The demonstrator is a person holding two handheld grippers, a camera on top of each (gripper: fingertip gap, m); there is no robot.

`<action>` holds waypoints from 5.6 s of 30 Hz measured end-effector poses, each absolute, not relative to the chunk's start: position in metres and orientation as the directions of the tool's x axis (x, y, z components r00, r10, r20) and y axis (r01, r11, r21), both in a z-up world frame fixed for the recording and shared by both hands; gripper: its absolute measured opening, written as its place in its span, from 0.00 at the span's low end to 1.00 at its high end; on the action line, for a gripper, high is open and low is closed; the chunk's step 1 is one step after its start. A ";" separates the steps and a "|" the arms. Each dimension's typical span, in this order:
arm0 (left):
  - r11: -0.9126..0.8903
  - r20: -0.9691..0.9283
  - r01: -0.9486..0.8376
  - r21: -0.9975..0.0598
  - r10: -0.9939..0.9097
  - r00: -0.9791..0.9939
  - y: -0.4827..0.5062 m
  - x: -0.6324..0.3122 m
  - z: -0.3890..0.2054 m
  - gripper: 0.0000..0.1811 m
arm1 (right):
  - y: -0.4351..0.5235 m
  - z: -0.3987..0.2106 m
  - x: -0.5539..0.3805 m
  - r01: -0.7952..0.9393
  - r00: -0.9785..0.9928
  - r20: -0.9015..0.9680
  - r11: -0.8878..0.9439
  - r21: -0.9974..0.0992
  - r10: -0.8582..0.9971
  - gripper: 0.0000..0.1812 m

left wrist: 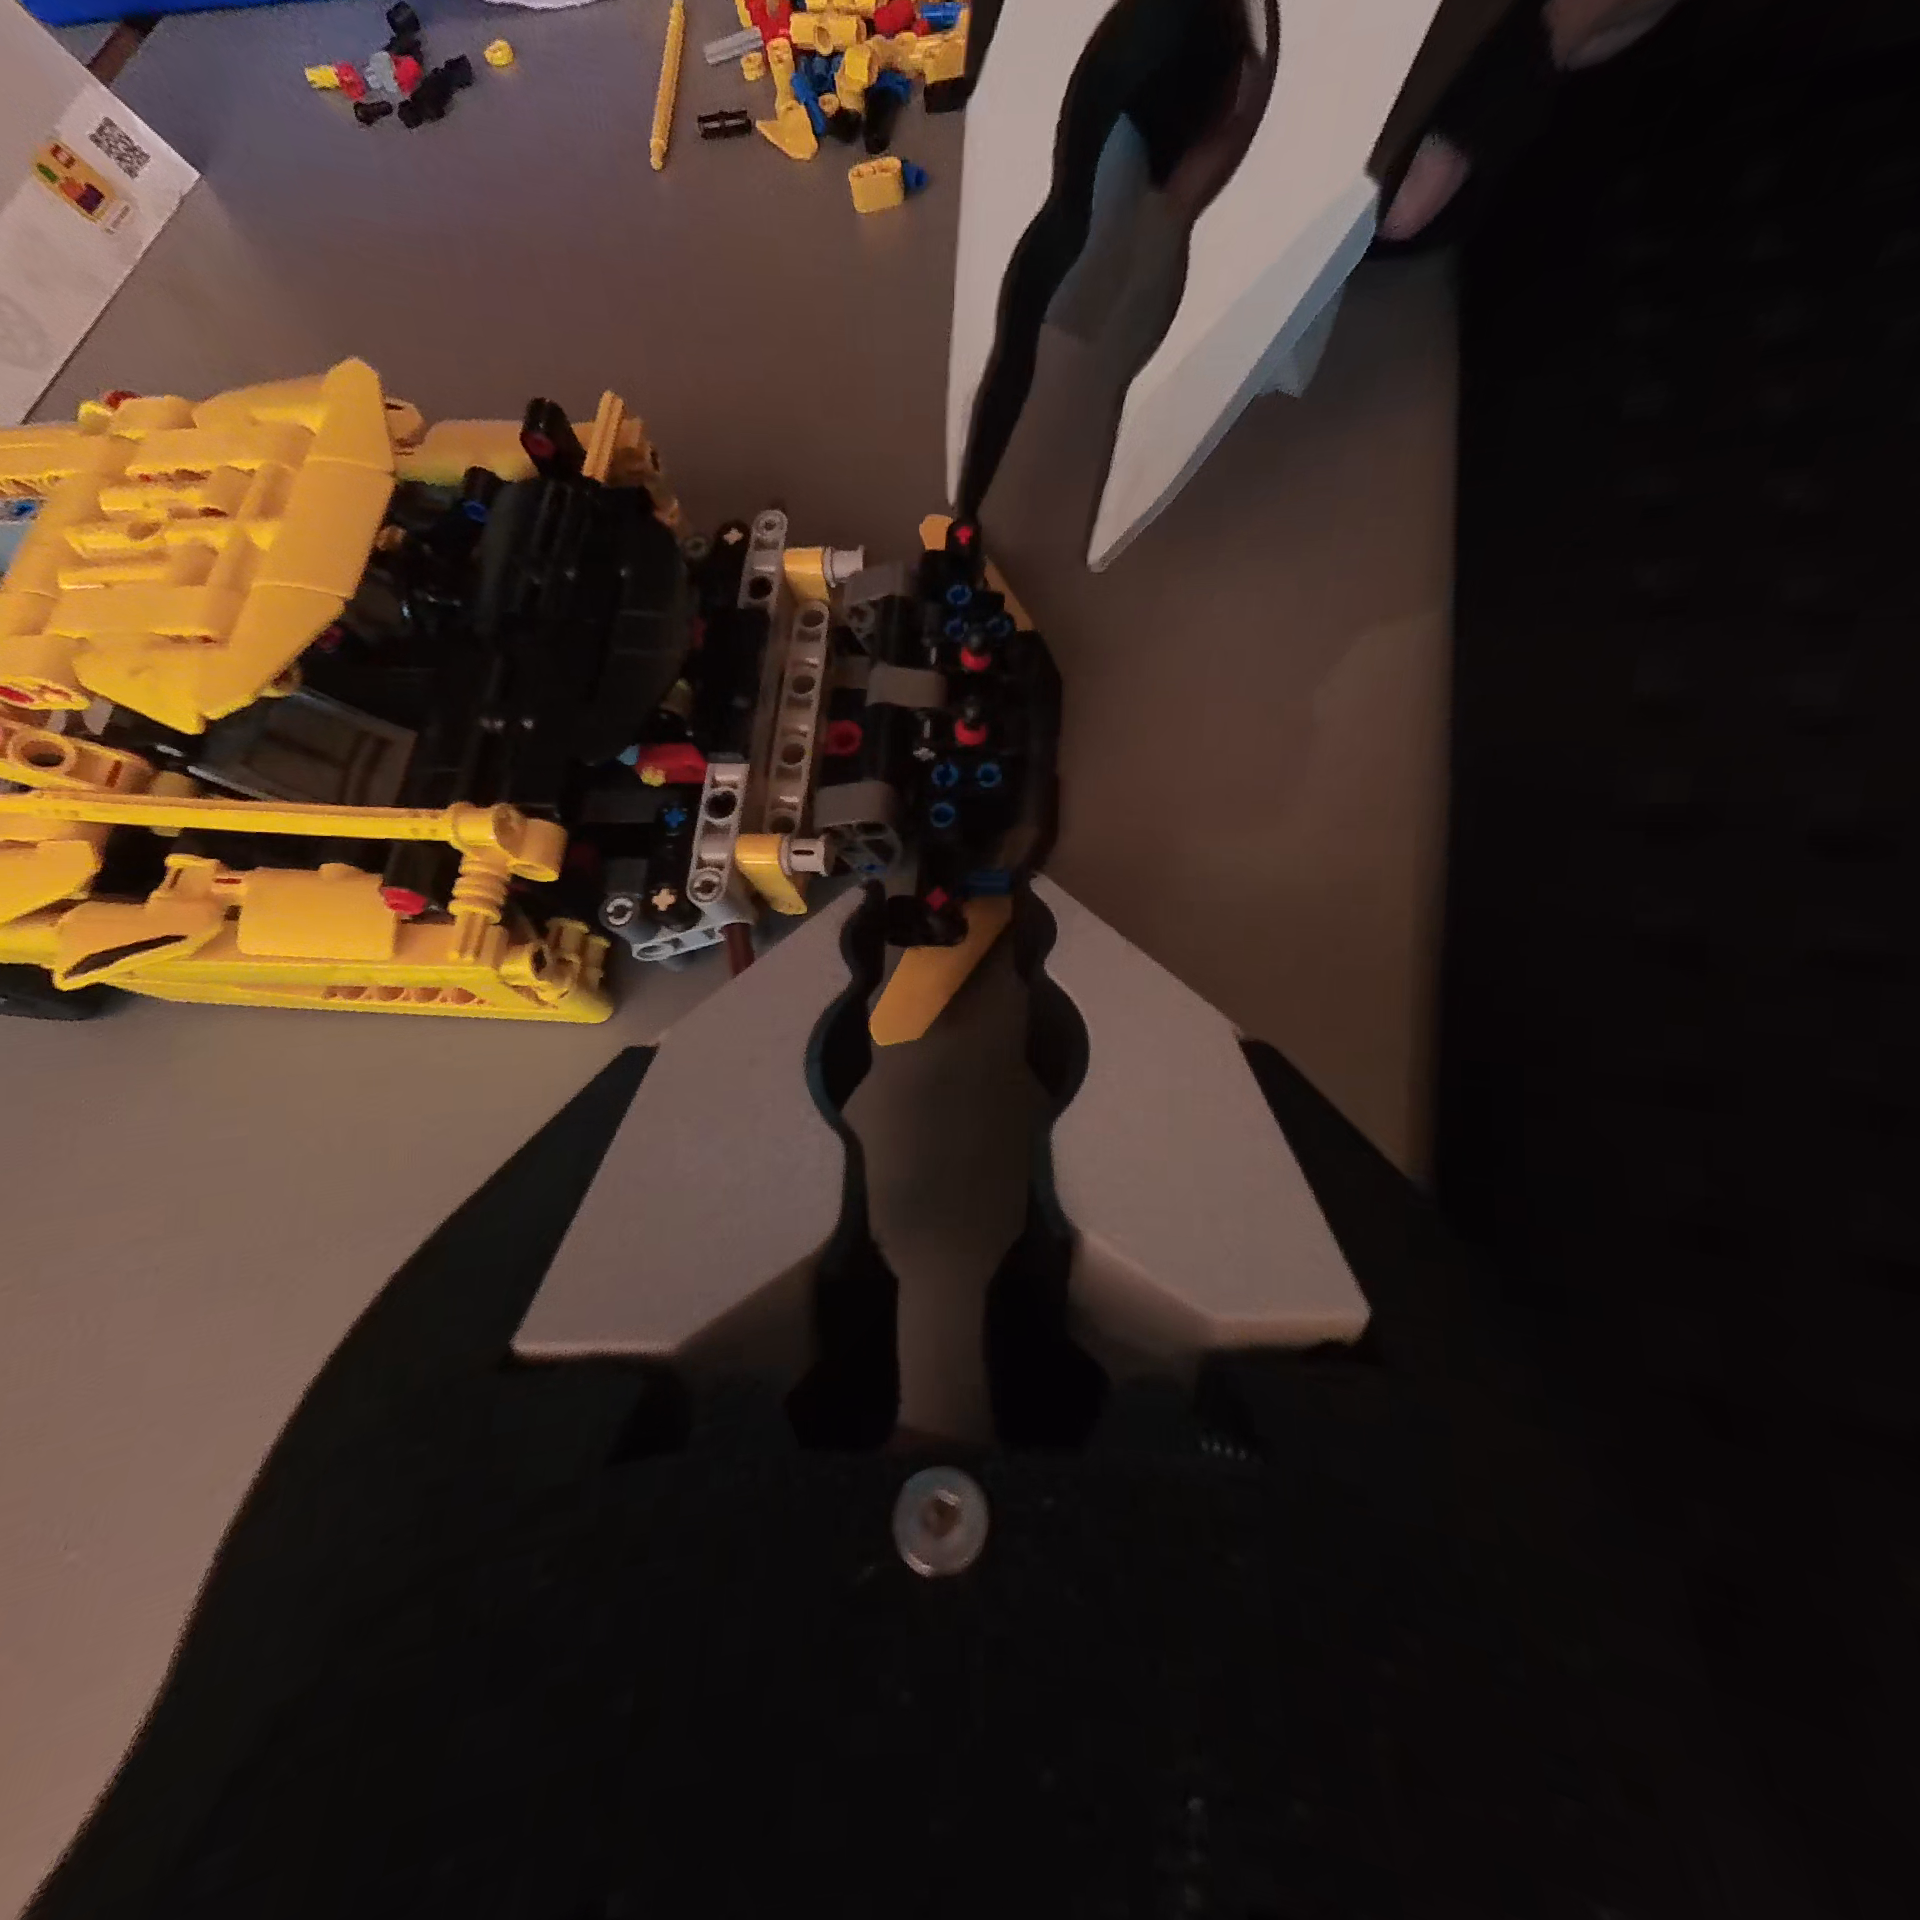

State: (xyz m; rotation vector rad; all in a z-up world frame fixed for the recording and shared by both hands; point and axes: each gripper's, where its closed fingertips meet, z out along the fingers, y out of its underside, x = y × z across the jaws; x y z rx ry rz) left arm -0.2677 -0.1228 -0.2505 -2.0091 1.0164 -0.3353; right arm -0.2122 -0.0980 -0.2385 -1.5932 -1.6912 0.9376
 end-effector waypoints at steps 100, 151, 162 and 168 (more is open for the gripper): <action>-0.276 -0.025 -0.464 -0.842 -0.839 0.543 -0.144 -0.248 -0.235 0.02 | -0.130 -0.245 -0.244 0.574 -0.268 0.048 0.199 -0.794 0.962 0.19; -0.299 -0.001 -0.426 -0.854 -0.818 0.576 -0.144 -0.238 -0.231 0.02 | -0.135 -0.242 -0.240 0.556 -0.283 -0.051 0.121 -0.823 0.958 0.18; -0.275 -0.002 -0.409 -0.870 -0.827 0.562 -0.146 -0.237 -0.226 0.02 | -0.138 -0.240 -0.240 0.547 -0.293 -0.056 0.120 -0.828 0.955 0.19; -0.227 -0.096 -0.498 -0.837 -0.835 0.542 -0.146 -0.238 -0.236 0.03 | -0.136 -0.243 -0.242 0.551 -0.282 0.004 0.166 -0.818 0.959 0.18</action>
